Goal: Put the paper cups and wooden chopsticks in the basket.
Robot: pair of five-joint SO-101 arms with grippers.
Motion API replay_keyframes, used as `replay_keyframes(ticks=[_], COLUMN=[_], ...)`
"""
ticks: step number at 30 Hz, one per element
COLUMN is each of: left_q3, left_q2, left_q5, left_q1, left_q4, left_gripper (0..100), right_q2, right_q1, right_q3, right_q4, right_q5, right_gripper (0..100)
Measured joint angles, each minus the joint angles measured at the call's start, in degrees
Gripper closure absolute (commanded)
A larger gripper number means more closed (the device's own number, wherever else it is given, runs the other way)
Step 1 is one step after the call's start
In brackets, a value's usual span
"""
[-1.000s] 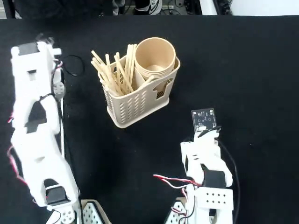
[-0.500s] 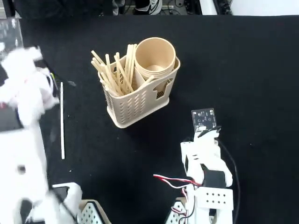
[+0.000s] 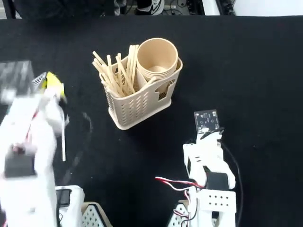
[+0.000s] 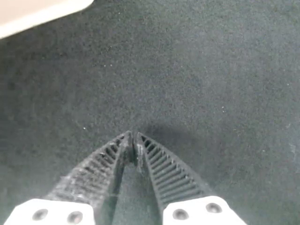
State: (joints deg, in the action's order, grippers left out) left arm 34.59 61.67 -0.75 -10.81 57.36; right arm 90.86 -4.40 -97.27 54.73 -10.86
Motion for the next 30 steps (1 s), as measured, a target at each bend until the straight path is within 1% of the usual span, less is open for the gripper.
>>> replay_keyframes(ticks=[3, 5, 8, 12, 17, 19, 24, 30], left_q3=[-1.85, -5.45, -11.69, -20.75, -31.65, -35.69, -44.92, -56.53], left_q2=[-15.03, -25.32, -41.05, -59.78, -78.15, -84.04, -93.98, -99.34], left_q5=[0.35, 1.49, 5.1, 9.14, 9.67, 9.67, 9.85, 10.11], left_q1=[-4.84, -7.12, -7.82, -7.91, -9.67, -10.29, -10.55, -10.11], left_q4=[1.85, 4.4, 7.21, 8.0, 8.0, 8.18, 13.71, 24.44], left_gripper=[82, 78, 77, 78, 78, 81, 97, 97], right_q2=[0.0, 0.0, 0.0, 0.0, 0.0, 0.0, 0.0, 0.0], right_q1=[0.0, 0.0, 0.0, 0.0, 0.0, 0.0, 0.0, 0.0], right_q3=[0.0, 0.0, 0.0, 0.0, 0.0, 0.0, 0.0, 0.0], right_q4=[0.0, 0.0, 0.0, 0.0, 0.0, 0.0, 0.0, 0.0], right_q5=[0.0, 0.0, 0.0, 0.0, 0.0, 0.0, 0.0, 0.0], right_gripper=[98.6, 98.6, 98.6, 98.6, 98.6, 98.6, 98.6, 98.6])
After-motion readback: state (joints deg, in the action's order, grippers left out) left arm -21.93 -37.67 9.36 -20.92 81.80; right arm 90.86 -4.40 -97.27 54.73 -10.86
